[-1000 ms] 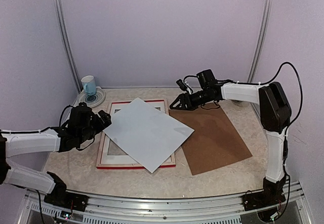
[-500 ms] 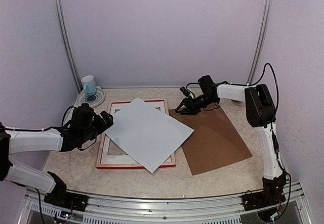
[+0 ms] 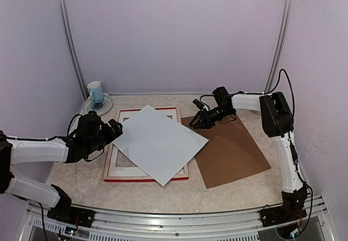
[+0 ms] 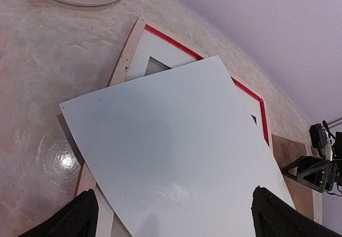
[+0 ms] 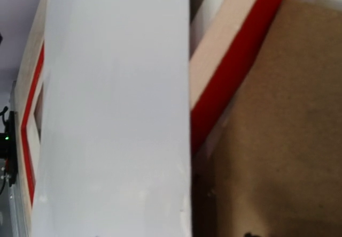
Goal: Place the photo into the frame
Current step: Turn over the photo, then adjust the photo on the frame body.
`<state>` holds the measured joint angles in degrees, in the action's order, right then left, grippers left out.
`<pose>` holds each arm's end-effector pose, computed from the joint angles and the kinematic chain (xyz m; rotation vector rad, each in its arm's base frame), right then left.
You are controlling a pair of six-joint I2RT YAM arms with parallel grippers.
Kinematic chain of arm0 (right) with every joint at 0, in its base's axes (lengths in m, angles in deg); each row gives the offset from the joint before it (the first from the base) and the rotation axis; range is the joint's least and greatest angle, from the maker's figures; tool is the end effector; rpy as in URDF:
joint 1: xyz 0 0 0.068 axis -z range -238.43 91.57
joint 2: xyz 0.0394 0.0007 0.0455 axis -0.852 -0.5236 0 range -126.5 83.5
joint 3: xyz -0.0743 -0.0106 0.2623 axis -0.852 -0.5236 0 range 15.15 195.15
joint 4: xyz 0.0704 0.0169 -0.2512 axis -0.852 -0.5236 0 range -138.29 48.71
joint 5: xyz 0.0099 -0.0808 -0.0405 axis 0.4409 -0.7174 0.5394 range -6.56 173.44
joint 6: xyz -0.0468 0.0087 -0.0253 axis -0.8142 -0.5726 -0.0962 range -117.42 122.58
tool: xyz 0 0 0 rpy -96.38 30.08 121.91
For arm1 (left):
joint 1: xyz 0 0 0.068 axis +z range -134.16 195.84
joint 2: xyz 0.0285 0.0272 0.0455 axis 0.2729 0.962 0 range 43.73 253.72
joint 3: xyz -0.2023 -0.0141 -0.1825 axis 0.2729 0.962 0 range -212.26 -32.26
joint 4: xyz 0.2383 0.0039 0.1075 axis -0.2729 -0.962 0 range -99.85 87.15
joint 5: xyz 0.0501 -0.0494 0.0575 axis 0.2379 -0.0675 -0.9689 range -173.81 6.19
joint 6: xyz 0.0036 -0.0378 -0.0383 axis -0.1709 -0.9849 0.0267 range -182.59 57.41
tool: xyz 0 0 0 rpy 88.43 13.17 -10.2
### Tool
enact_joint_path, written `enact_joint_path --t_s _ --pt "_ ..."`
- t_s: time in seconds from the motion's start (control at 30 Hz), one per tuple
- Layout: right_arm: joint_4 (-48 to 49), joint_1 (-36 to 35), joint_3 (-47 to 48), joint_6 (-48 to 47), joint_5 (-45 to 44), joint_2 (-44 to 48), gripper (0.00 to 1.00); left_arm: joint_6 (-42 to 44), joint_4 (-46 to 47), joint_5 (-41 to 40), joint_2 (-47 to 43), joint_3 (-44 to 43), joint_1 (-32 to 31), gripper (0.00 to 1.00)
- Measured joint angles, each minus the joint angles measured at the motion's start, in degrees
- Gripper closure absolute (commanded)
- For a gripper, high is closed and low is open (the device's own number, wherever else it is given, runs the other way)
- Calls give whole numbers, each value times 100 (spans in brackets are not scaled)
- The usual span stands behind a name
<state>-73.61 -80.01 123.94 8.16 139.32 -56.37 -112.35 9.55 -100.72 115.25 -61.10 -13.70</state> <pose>0.4585 0.2131 0.1245 -0.6731 2.4862 1.4593 0.2230 -0.1143 0.1874 -0.5479 2.0466 -0.5318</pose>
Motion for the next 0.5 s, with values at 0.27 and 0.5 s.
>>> enact_joint_path --t_s 0.27,0.5 --pt "2 -22 0 -68 247 -151 49 -24 50 20 39 52 0 1" --pt "2 -42 0 -127 367 -190 55 -42 81 20 39 125 0 1"
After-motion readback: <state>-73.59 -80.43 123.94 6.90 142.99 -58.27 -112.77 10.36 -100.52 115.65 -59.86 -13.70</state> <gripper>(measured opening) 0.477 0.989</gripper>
